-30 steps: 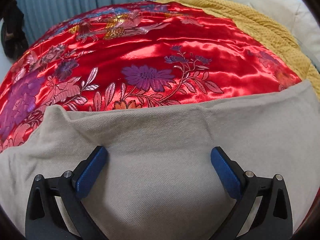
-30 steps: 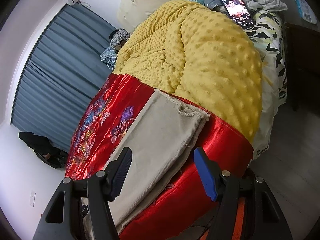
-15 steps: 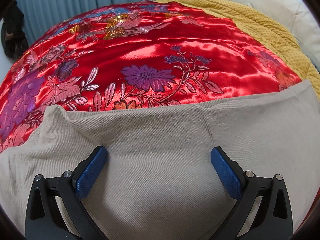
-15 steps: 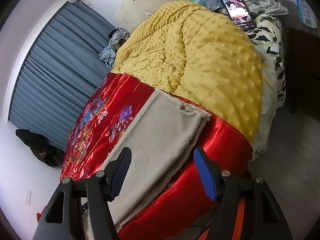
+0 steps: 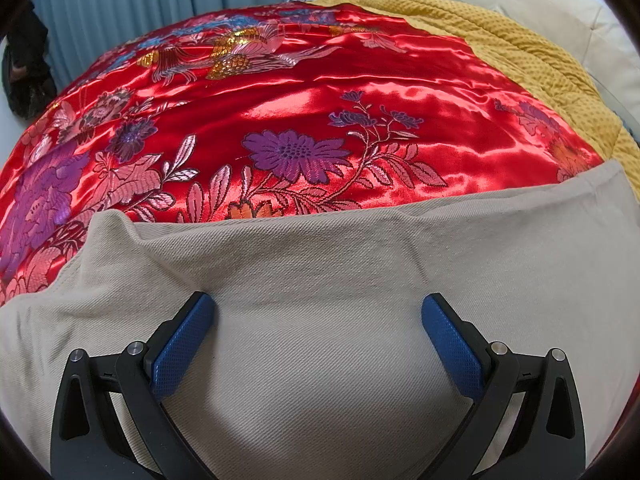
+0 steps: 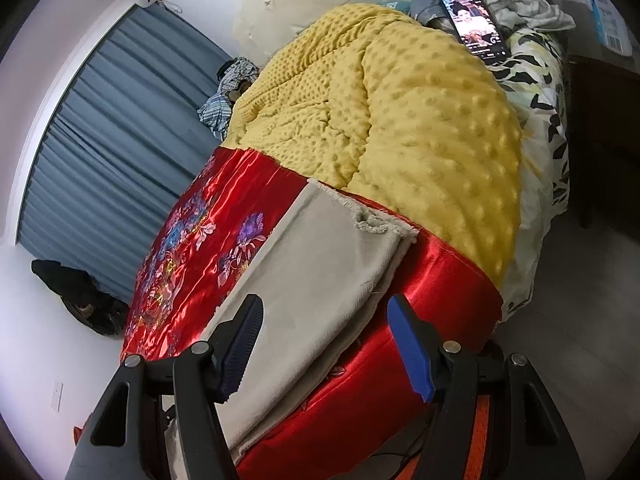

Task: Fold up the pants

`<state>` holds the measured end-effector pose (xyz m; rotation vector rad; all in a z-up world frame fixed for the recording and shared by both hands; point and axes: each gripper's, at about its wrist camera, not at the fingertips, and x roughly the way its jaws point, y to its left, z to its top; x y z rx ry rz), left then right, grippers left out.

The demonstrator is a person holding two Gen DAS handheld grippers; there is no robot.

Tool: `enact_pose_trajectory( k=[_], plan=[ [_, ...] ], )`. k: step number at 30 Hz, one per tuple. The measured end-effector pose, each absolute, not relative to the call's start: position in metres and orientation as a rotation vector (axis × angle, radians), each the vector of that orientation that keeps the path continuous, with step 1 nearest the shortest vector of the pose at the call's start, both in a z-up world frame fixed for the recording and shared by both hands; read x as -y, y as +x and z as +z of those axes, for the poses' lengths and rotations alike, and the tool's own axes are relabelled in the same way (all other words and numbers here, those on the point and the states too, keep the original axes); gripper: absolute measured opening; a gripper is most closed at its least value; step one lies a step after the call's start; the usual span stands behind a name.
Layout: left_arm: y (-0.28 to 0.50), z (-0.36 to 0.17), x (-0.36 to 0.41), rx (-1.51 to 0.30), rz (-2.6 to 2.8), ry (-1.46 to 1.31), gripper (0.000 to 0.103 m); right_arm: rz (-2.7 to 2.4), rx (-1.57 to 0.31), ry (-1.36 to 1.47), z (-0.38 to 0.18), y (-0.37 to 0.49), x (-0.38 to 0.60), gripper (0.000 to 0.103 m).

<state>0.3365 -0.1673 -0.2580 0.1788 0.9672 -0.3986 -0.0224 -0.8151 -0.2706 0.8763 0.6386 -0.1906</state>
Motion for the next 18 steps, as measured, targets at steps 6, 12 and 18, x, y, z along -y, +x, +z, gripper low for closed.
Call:
enact_pose_trajectory(
  k=[6,12,18],
  plan=[
    [0.3362,-0.2580,0.1673,-0.967,-0.399,0.179,0.103,-0.195,-0.621,0.916,-0.2743,-0.0278,0.8218,0.065],
    [0.3362,-0.2579,0.1673,-0.967,-0.399,0.179,0.103,-0.192,-0.624,0.901,-0.2725,-0.0271,0.8193,0.065],
    [0.3362,-0.2576,0.1672,-0.968,-0.399,0.179,0.103,-0.190,-0.624,0.910,-0.2733,-0.0279,0.8209,0.065]
  ],
)
